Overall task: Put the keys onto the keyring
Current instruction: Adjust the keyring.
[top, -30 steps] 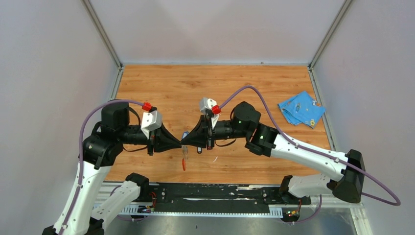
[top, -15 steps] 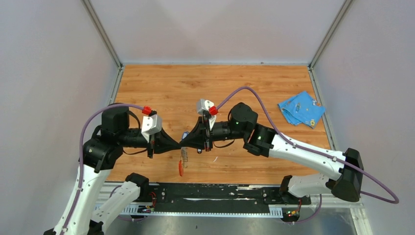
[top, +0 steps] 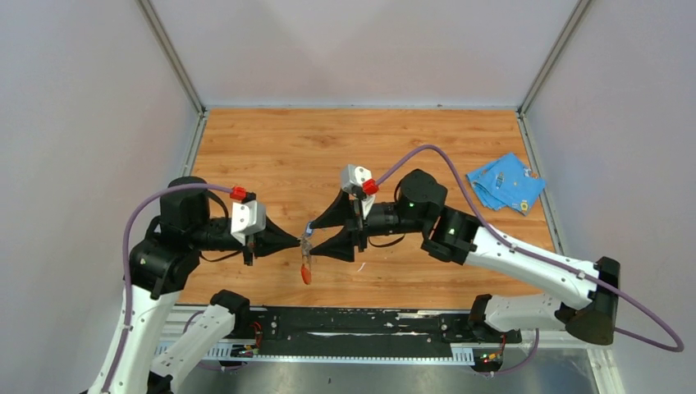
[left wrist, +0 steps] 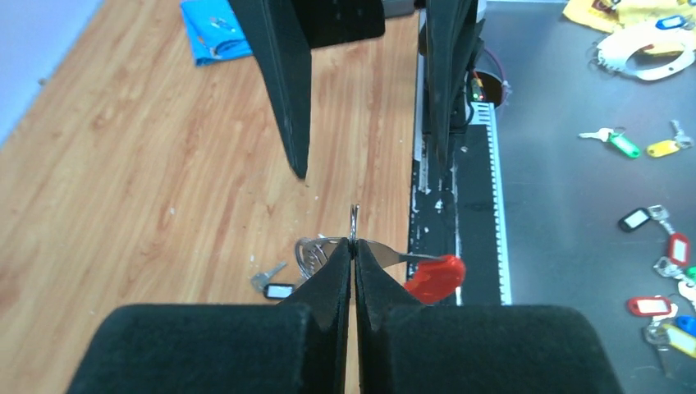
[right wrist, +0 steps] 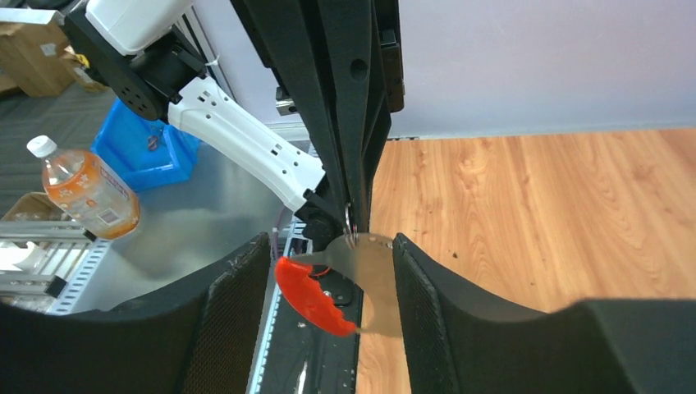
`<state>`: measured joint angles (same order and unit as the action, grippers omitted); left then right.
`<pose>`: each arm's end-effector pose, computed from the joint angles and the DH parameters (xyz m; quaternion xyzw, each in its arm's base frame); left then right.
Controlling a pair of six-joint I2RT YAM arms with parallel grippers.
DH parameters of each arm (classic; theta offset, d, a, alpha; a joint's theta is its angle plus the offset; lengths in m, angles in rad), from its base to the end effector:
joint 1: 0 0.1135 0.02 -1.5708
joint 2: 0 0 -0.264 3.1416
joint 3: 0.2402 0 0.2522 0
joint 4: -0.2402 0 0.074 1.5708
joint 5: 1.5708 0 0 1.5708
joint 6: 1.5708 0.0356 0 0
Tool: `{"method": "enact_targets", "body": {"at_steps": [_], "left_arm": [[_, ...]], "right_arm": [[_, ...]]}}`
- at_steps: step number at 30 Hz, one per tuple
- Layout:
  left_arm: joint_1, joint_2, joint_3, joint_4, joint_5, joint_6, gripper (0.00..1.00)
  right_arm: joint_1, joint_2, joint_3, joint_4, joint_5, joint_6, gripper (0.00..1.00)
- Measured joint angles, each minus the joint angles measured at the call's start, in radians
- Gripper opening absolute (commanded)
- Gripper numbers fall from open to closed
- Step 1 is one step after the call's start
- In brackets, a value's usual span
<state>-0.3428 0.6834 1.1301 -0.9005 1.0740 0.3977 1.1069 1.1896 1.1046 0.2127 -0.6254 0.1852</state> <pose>0.0762 -0.0604 0.4003 0.5164 0.5812 -0.4212 0.4671 0.1035 0.2535 0.4106 -0.4864 0.4602 0.5923 0.4481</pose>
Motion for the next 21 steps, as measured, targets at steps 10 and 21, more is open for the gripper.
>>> {"method": "enact_targets", "body": {"at_steps": [10,21], "left_arm": [[0.0,-0.109,0.016,-0.002,0.01,0.288,0.0],[0.0,-0.185,0.016,-0.006,0.102,0.64,0.0]], "right_arm": [[0.0,-0.175,0.003,-0.101,0.049,-0.192,0.64],[0.0,-0.144,0.0,-0.121,0.023,-0.362,0.47]]}}
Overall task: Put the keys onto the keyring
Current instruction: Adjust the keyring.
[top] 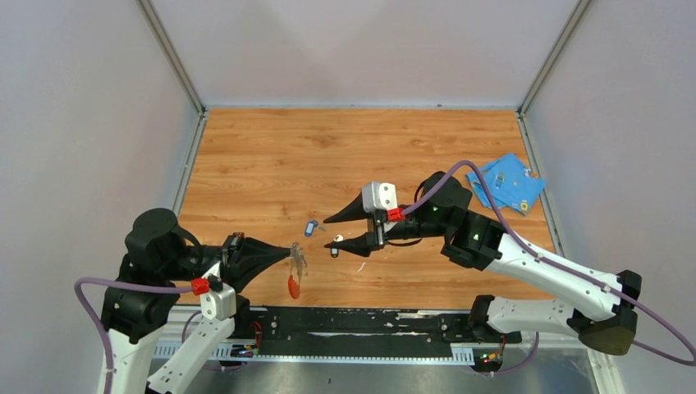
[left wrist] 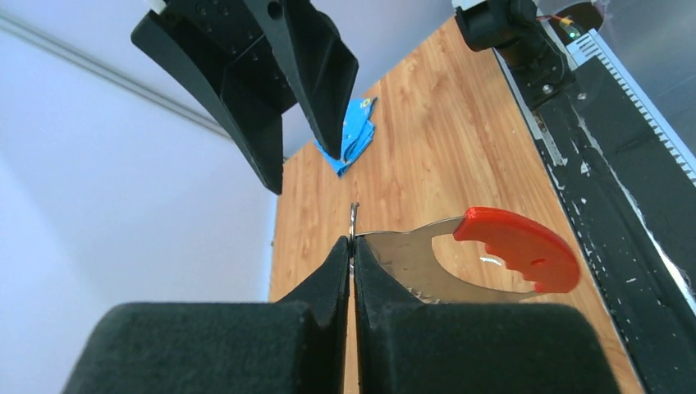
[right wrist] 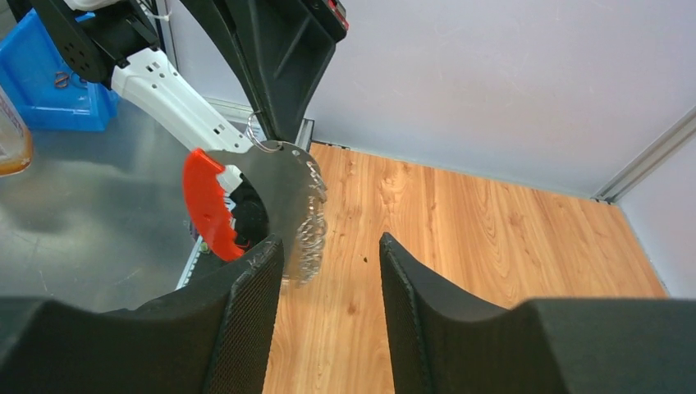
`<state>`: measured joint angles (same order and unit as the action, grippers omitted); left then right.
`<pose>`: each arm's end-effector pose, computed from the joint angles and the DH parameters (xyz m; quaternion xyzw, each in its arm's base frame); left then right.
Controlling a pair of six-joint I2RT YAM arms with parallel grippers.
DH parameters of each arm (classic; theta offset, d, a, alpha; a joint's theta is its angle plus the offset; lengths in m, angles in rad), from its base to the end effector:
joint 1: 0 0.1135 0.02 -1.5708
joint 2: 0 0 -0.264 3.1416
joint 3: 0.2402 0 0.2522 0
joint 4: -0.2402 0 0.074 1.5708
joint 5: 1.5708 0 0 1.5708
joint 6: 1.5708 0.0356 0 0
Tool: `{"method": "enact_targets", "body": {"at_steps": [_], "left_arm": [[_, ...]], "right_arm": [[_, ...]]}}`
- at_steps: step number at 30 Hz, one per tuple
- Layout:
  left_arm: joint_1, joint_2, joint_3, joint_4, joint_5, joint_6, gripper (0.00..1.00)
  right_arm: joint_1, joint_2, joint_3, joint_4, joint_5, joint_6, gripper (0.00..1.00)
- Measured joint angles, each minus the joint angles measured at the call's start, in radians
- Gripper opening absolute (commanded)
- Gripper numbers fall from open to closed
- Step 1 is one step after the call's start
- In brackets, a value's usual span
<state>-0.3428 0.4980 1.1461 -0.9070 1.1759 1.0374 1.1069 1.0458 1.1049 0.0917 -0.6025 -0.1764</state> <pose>0.0190 -0.0417 0.4129 0.6807 0.2932 -0.2406 0.6268 0.0852 0.2155 0.4318 -0.5528 0.3640 0.4978 0.5605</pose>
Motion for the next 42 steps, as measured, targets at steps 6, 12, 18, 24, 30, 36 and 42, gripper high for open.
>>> {"method": "enact_targets", "body": {"at_steps": [6,12,18,24,30,36,42], "left_arm": [[0.0,0.007,0.0,-0.001,0.037,-0.005,0.0],[0.0,0.047,0.0,-0.001,0.075,-0.117,0.0],[0.0,0.114,0.018,-0.003,0.091,-0.255,0.0],[0.0,0.18,0.032,-0.004,0.095,-0.351,0.0],[0.0,0.204,0.043,-0.008,0.081,-0.4,0.0],[0.0,0.215,0.071,-0.007,0.068,-0.422,0.0],[0.0,0.214,0.071,-0.008,0.061,-0.425,0.0]], "right_arm": [[0.006,0.019,0.0,0.014,-0.01,-0.025,0.43],[0.021,0.019,0.0,0.02,-0.025,-0.033,0.42],[0.021,0.014,-0.001,0.023,-0.022,-0.024,0.45],[0.021,0.006,-0.032,0.105,-0.023,0.039,0.41],[0.023,0.032,-0.06,0.209,-0.027,0.113,0.4],[0.027,0.078,-0.075,0.277,-0.043,0.175,0.38],[0.034,0.093,-0.079,0.316,-0.044,0.201,0.29]]}}
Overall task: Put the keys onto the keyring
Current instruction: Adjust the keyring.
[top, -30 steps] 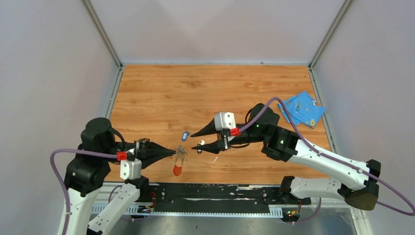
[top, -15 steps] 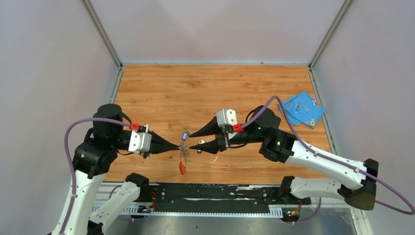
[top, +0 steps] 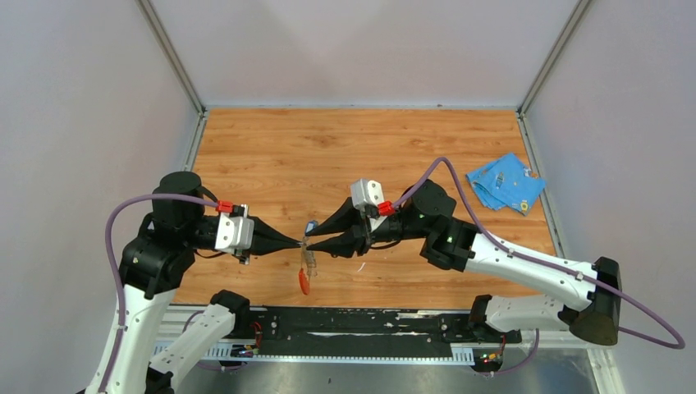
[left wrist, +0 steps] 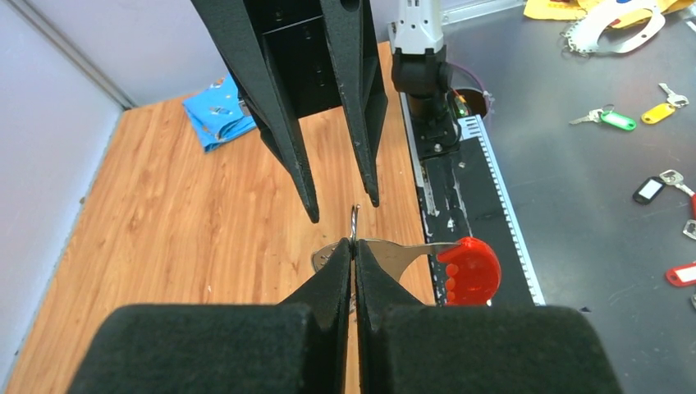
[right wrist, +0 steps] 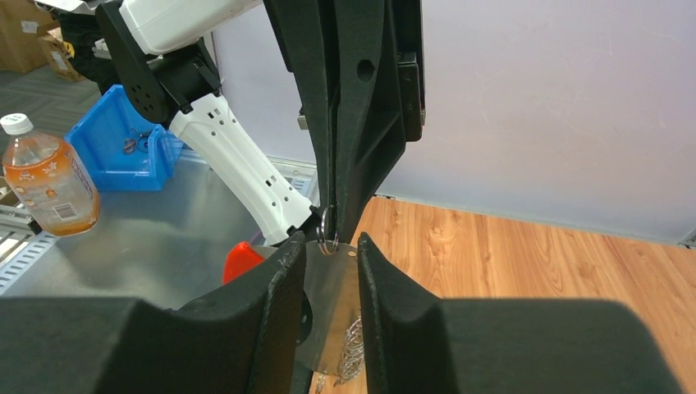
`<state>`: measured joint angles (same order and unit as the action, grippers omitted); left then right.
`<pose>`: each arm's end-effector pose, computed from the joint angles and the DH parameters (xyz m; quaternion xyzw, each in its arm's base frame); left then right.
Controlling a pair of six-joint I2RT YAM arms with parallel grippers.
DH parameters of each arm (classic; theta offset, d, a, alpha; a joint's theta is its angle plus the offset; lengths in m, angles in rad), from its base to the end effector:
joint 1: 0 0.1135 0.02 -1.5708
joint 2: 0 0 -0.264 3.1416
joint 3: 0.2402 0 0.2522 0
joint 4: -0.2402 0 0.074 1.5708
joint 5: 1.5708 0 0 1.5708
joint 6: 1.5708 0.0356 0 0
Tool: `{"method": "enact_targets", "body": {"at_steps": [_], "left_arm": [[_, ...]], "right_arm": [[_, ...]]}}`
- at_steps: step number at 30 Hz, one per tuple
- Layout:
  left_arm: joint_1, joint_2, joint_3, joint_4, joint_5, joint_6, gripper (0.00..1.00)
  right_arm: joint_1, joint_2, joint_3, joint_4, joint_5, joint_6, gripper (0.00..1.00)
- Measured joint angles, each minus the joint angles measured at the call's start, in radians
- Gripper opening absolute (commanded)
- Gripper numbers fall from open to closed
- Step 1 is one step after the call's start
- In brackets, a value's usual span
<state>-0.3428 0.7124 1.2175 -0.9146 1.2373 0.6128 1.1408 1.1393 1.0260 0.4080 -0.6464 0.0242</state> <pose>0.0679 -0.0600 0.4230 0.5957 0.4586 -0.4203 0.5081 0.0880 0.2432 0.4150 -0.5156 0.3439 0.5770 0.5320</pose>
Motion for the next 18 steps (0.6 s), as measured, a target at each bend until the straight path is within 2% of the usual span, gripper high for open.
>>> {"method": "enact_targets", "body": {"at_steps": [3,9,12,15,17,18], "left_arm": [[0.0,0.0,0.0,0.0,-0.003,0.0,0.0],[0.0,0.0,0.0,0.0,-0.008,0.0,0.0],[0.0,0.0,0.0,0.0,-0.011,0.0,0.0],[0.0,0.0,0.0,0.0,-0.012,-0.003,0.01],[0.0,0.0,0.0,0.0,-0.015,-0.005,0.29],[0.0,0.0,0.0,0.002,-0.015,-0.006,0.38]], "right_arm": [[0.002,0.006,0.0,0.017,0.0,0.01,0.2],[0.004,0.023,0.0,0.018,0.0,0.016,0.18],[0.004,0.026,0.0,0.018,0.003,0.016,0.01],[0.005,0.025,-0.001,0.018,0.021,0.017,0.0],[0.005,0.024,-0.002,0.019,0.032,0.017,0.0],[0.005,0.023,-0.002,0.017,0.041,0.017,0.0]]}}
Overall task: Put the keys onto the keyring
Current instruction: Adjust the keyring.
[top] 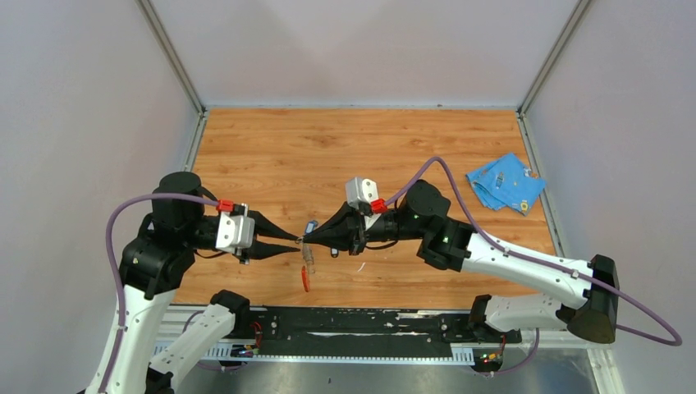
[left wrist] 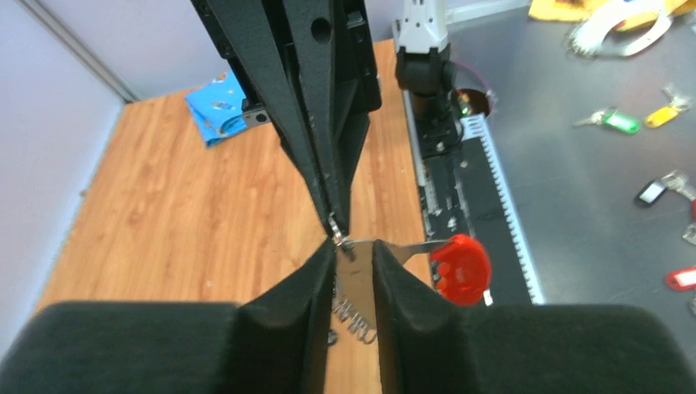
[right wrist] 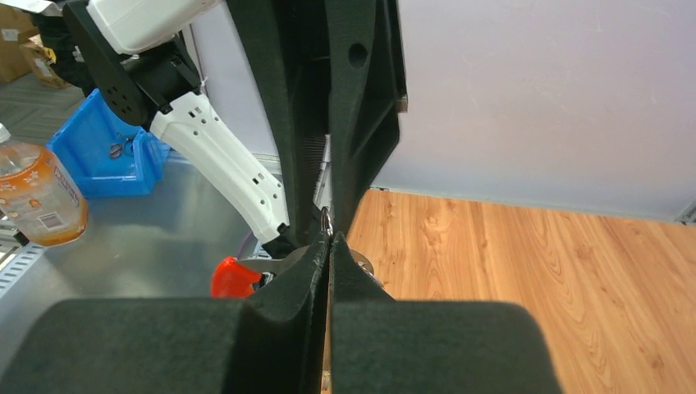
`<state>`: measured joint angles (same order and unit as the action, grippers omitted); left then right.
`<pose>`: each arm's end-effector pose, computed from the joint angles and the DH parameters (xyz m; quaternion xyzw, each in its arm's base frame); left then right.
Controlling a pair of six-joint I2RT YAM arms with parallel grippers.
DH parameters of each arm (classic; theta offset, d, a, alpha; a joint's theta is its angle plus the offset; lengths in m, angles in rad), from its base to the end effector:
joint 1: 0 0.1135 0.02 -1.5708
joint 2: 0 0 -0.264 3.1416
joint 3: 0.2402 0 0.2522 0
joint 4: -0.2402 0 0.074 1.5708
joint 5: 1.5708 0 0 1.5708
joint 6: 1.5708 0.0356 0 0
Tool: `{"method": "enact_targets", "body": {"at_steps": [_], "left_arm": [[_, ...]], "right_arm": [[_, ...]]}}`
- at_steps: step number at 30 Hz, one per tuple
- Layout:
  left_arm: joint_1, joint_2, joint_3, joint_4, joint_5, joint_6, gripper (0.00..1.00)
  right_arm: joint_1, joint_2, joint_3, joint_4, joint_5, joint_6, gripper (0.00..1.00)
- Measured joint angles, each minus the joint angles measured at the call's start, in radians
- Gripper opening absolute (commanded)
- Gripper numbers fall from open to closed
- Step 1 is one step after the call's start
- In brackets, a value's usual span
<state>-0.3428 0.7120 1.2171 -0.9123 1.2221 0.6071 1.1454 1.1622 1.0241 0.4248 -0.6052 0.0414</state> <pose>0.0684 -0.0599 0.4229 0.5933 0.4644 -0.4159 0.5093 0.0909 0.2498 0.4107 -0.5030 0.3616 0.5754 0.5340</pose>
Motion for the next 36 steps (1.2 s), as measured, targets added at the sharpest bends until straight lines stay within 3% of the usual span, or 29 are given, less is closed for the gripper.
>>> {"method": "enact_targets", "body": {"at_steps": [3,9,18,29,36], "left_arm": [[0.0,-0.011,-0.009,0.004,-0.006,-0.007,0.42],[0.0,-0.041,-0.038,0.005,-0.048,-0.002,0.31],[0.0,-0.023,-0.068,0.007,-0.104,-0.022,0.31],[0.0,0.027,-0.071,0.005,-0.096,-0.089,0.28],[0.0,0.027,-0.081,0.008,-0.08,-0.102,0.34]], "right_arm": [[0.0,0.0,0.01,-0.057,0.023,-0.003,0.01],[0.0,0.0,0.084,-0.261,0.044,-0.04,0.01],[0.0,0.02,0.187,-0.45,0.052,-0.083,0.0],[0.0,0.079,0.286,-0.587,0.062,-0.113,0.0],[0.0,0.107,0.348,-0.668,0.094,-0.132,0.01]]}}
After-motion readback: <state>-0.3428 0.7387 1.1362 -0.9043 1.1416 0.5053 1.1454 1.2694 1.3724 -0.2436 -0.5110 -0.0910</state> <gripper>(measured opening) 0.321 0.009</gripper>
